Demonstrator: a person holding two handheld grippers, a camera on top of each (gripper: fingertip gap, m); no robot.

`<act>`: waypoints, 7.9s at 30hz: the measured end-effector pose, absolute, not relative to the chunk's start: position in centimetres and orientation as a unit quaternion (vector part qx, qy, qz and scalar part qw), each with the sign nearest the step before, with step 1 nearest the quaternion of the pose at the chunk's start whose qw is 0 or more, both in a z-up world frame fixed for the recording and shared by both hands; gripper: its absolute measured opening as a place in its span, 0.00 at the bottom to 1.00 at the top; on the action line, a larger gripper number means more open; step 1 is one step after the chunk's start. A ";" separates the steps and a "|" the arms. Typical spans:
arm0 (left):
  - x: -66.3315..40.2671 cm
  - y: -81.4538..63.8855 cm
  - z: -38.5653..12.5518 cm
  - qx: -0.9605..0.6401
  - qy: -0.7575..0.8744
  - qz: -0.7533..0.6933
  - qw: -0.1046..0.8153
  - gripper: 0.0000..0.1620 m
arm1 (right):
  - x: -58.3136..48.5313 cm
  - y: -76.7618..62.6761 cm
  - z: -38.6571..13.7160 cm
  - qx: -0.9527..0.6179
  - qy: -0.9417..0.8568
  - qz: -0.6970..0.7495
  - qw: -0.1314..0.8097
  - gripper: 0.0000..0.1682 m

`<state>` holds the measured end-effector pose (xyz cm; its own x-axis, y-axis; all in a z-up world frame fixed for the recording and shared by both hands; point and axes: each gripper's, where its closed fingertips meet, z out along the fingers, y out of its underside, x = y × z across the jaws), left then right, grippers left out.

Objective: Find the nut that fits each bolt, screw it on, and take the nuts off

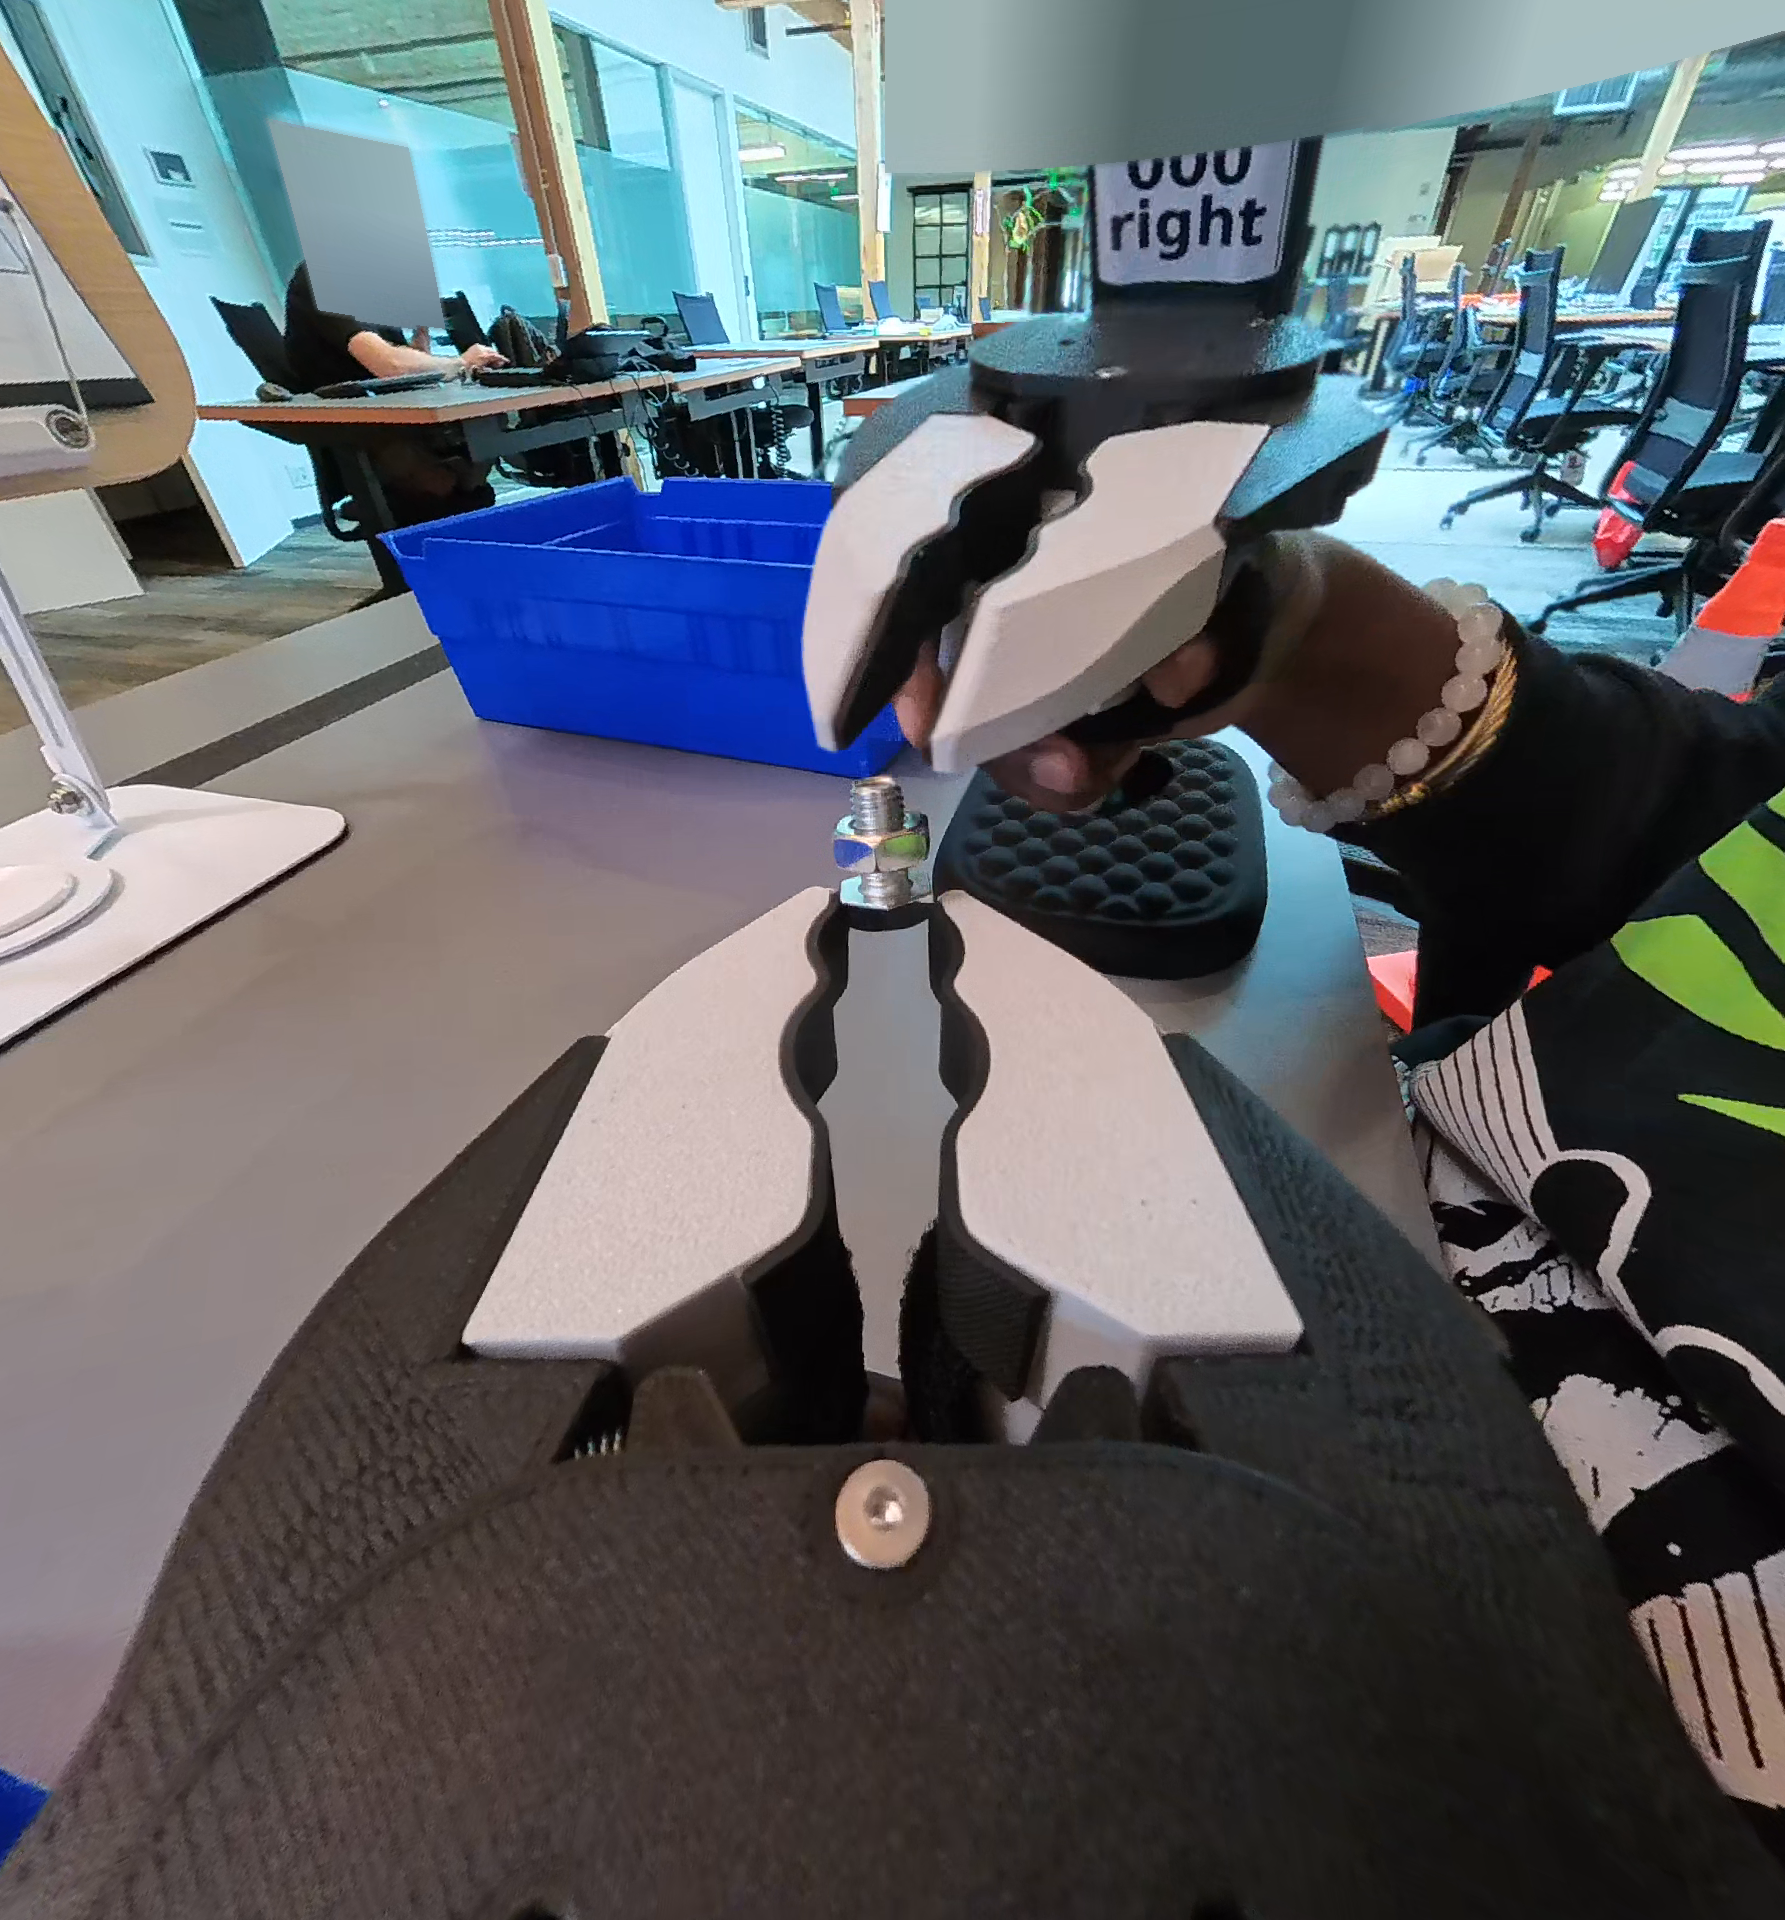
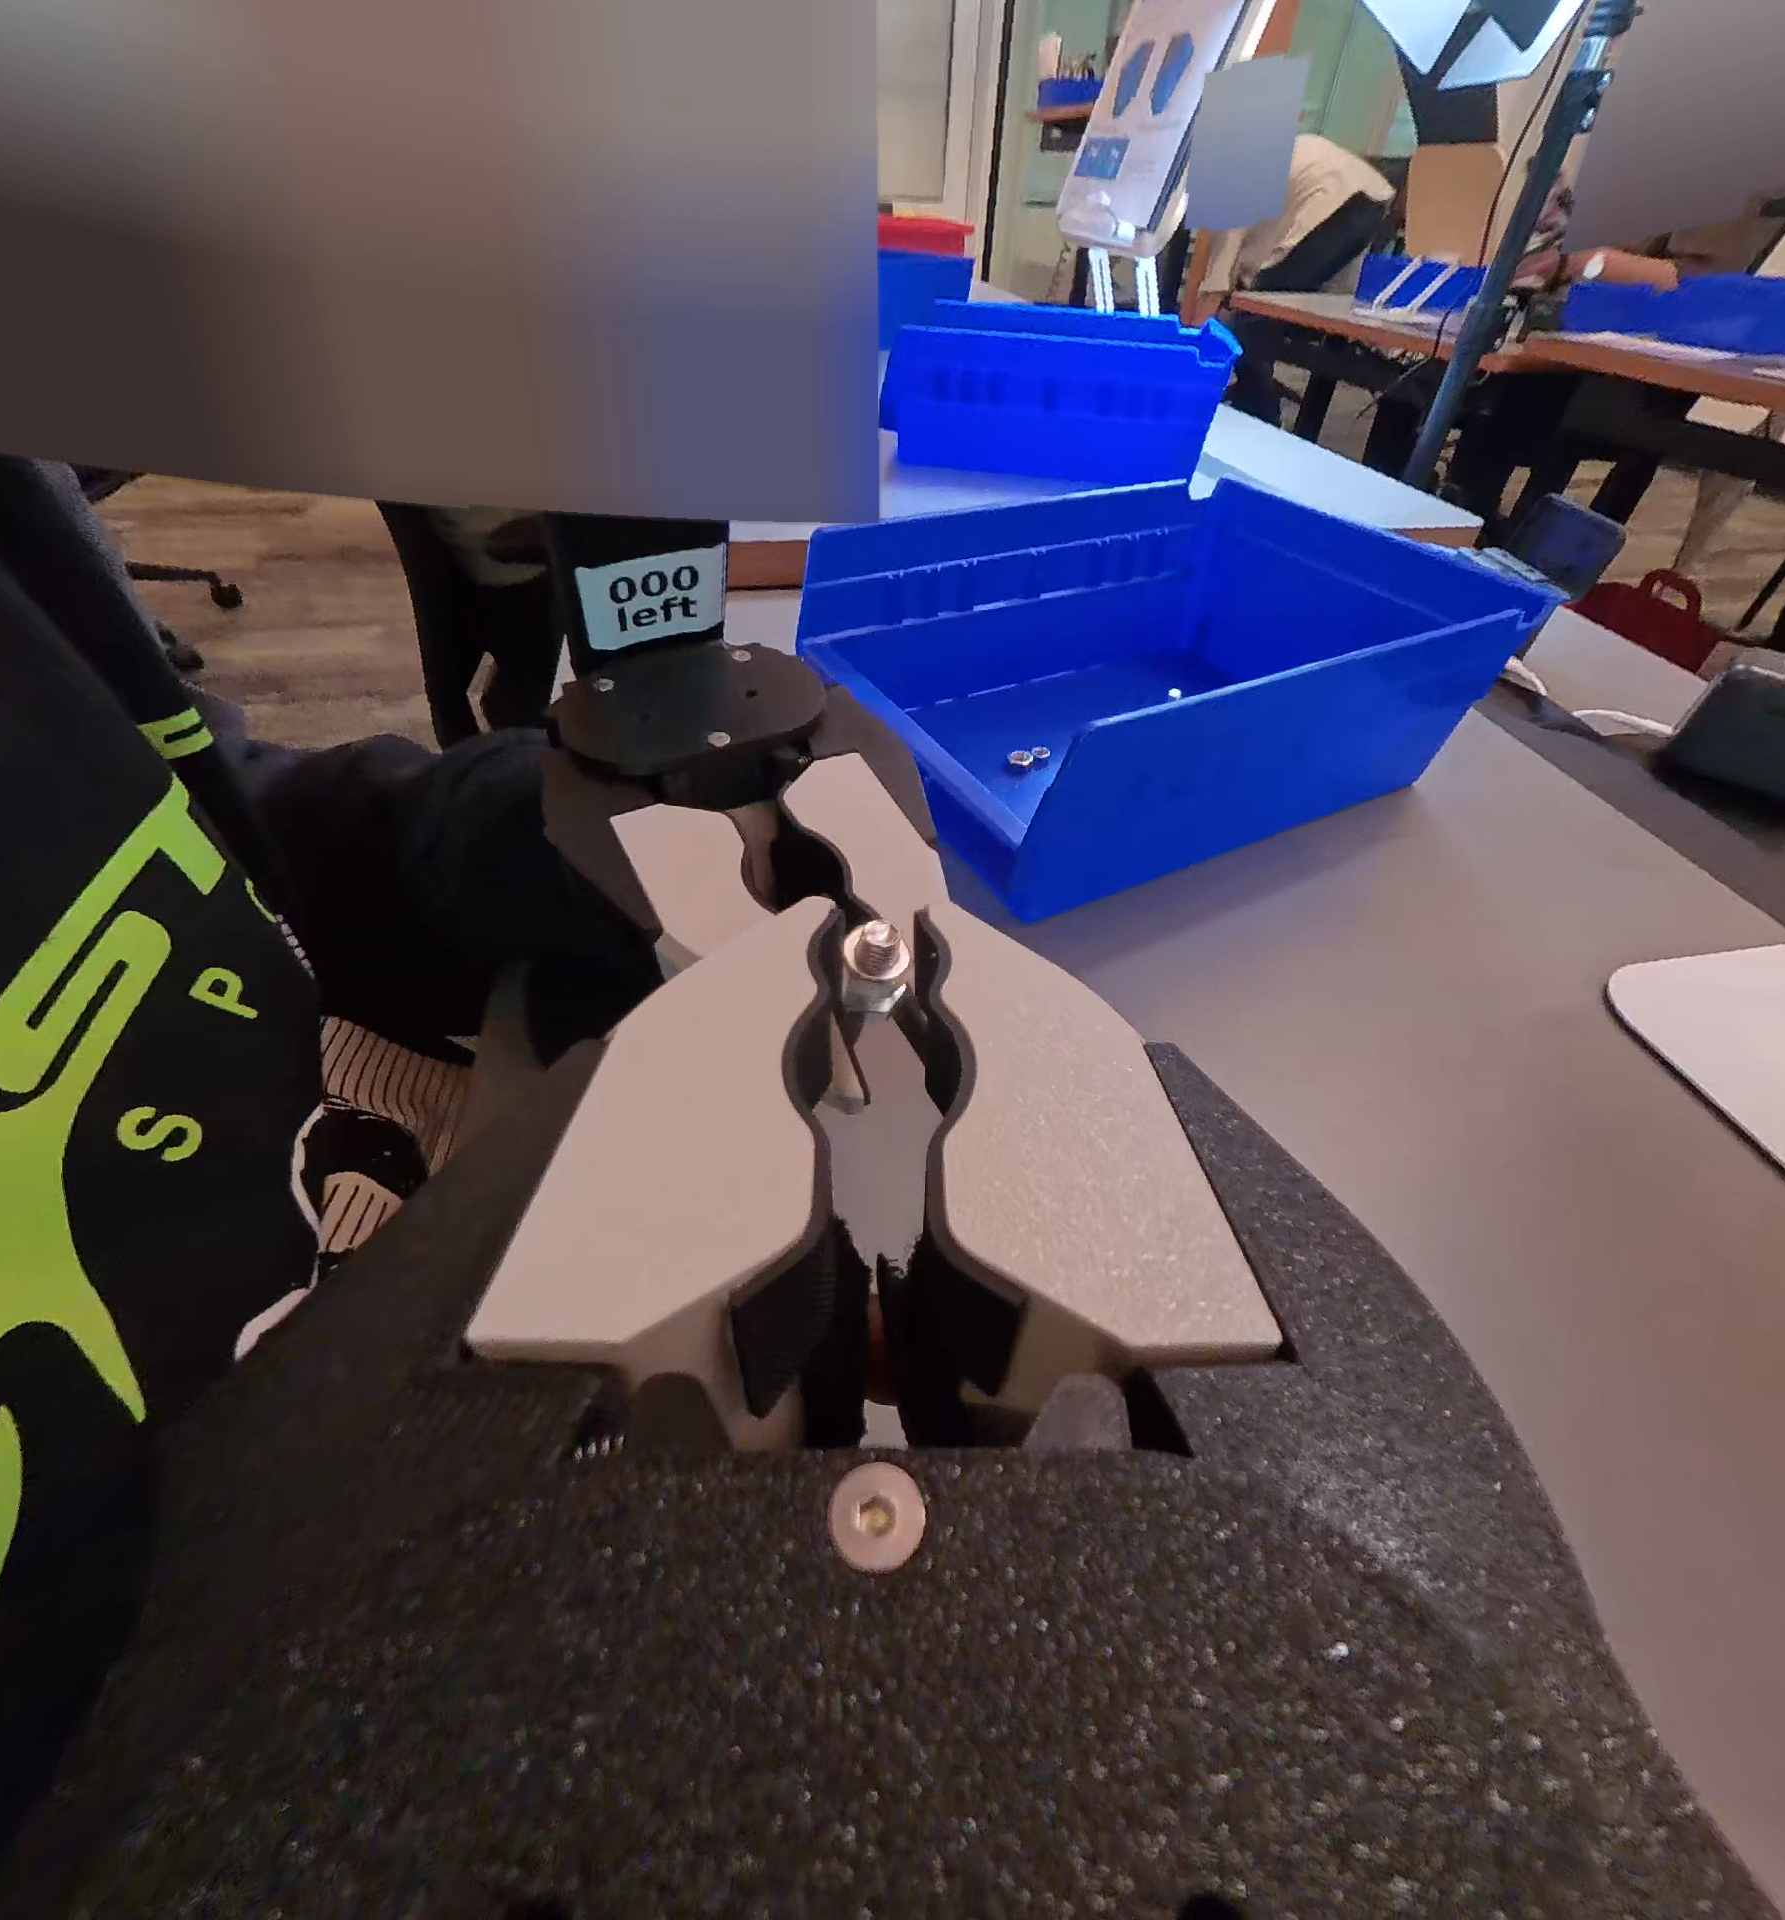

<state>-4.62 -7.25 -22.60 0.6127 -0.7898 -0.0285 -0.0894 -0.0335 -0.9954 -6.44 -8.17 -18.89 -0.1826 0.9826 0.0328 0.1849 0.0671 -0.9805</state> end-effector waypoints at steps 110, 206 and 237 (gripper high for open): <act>-39.9 1.6 -28.1 -0.976 0.199 0.031 0.085 0.17 | 9.3 6.0 -21.2 -0.646 -0.306 0.304 0.630 0.24; -34.2 -5.7 -31.3 -0.971 0.237 -0.005 -0.031 0.18 | 9.2 5.9 -21.7 -0.645 -0.314 0.297 0.630 0.23; -27.2 -5.0 -21.1 -0.923 0.352 0.055 0.144 0.10 | 9.0 5.9 -21.7 -0.647 -0.316 0.297 0.627 0.23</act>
